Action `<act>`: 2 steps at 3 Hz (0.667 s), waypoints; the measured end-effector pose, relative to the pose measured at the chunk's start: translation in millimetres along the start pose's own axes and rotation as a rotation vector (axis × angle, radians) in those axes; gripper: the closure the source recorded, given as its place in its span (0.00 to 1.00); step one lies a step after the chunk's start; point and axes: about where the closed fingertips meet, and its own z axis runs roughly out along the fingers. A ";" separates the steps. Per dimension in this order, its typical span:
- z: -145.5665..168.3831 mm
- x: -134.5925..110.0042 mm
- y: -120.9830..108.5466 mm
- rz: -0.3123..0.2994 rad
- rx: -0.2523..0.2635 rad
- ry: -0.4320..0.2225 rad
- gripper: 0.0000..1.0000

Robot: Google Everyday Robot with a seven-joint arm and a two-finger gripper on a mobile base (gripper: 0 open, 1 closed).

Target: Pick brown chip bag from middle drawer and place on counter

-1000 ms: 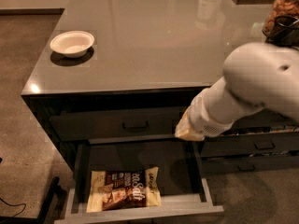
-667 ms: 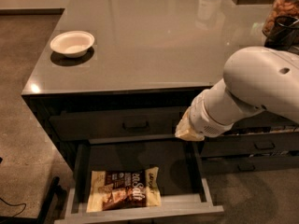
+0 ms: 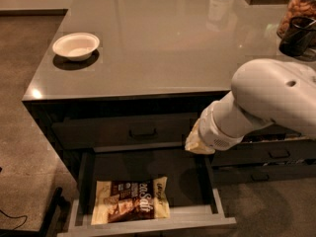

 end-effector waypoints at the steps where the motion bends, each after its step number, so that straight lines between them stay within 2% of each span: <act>1: 55.5 10.9 14.5 -0.024 -0.037 -0.011 1.00; 2: 129.0 12.1 20.2 -0.042 -0.052 -0.068 1.00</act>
Offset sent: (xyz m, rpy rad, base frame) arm 0.0379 0.0717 -0.2117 0.1513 -0.0144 0.0893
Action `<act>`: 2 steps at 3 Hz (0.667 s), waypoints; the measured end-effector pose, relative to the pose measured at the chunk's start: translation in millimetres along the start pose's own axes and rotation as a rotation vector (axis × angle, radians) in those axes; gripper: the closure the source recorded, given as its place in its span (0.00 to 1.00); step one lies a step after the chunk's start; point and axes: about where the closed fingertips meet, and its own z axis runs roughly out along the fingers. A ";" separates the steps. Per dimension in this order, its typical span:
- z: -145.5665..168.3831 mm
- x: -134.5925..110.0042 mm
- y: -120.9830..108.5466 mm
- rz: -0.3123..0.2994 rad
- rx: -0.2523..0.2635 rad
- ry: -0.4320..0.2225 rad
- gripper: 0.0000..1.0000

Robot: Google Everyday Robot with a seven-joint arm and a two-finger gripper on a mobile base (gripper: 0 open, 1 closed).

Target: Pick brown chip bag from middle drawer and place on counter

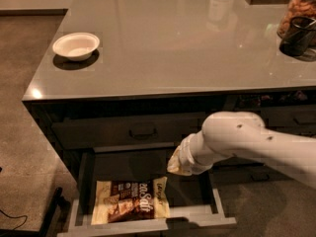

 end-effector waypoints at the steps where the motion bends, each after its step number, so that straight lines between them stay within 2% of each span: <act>1: 72.3 4.1 -5.6 0.008 -0.008 -0.066 1.00; 2: 149.9 11.2 -1.5 0.032 -0.047 -0.114 1.00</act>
Offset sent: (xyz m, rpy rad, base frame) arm 0.0442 0.0881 -0.2319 0.1933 0.0984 0.0117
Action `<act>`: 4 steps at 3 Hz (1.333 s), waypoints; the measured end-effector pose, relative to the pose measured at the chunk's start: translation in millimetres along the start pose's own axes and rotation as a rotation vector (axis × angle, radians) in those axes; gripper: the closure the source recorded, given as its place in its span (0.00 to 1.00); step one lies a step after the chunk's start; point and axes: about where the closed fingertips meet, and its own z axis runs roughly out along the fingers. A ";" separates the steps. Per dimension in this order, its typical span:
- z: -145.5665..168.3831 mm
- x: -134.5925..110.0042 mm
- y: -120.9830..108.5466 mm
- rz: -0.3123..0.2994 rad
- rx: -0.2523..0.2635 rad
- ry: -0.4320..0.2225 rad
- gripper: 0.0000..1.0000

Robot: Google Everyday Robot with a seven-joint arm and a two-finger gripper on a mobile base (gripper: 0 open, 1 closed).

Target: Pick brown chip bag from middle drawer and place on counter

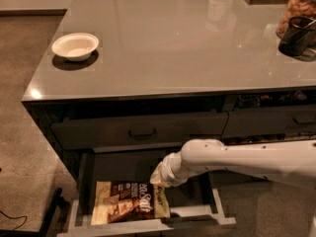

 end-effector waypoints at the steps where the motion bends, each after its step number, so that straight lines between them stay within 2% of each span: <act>1: 18.4 8.7 10.6 0.025 -0.032 -0.009 1.00; 2: -2.9 3.2 14.6 -0.005 -0.007 0.036 0.82; 4: -10.0 5.9 24.2 -0.019 0.025 0.036 0.35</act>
Offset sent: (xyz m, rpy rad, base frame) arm -0.0271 -0.0125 0.0301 -0.1106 -0.0307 0.0077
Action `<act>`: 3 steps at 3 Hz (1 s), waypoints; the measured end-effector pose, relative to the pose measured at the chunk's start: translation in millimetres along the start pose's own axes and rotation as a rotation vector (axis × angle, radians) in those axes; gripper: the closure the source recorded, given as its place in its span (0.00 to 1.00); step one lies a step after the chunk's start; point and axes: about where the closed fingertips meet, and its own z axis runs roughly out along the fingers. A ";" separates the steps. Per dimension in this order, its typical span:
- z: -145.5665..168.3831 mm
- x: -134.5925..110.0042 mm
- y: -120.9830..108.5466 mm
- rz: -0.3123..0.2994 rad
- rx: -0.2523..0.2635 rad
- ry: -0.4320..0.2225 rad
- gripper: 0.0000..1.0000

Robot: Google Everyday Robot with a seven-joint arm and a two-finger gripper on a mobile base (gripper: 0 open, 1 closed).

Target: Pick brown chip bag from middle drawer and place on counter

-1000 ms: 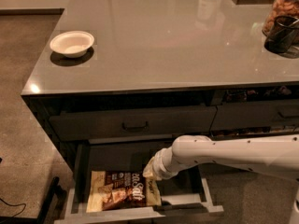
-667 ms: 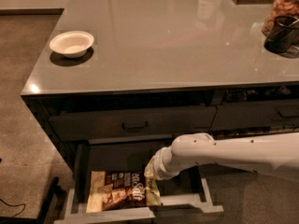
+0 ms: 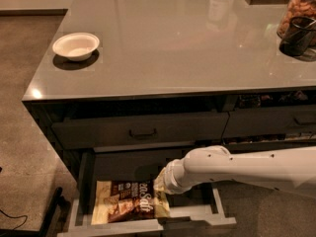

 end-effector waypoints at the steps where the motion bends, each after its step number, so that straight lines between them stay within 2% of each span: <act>1: 9.2 6.7 -0.7 0.014 -0.012 -0.018 0.12; 2: 27.2 14.4 -1.9 0.035 -0.046 -0.042 0.06; 3: 49.5 20.5 -5.9 0.050 -0.072 -0.076 0.06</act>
Offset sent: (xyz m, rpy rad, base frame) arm 0.0120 0.0021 -0.0544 0.0876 0.0959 -0.0034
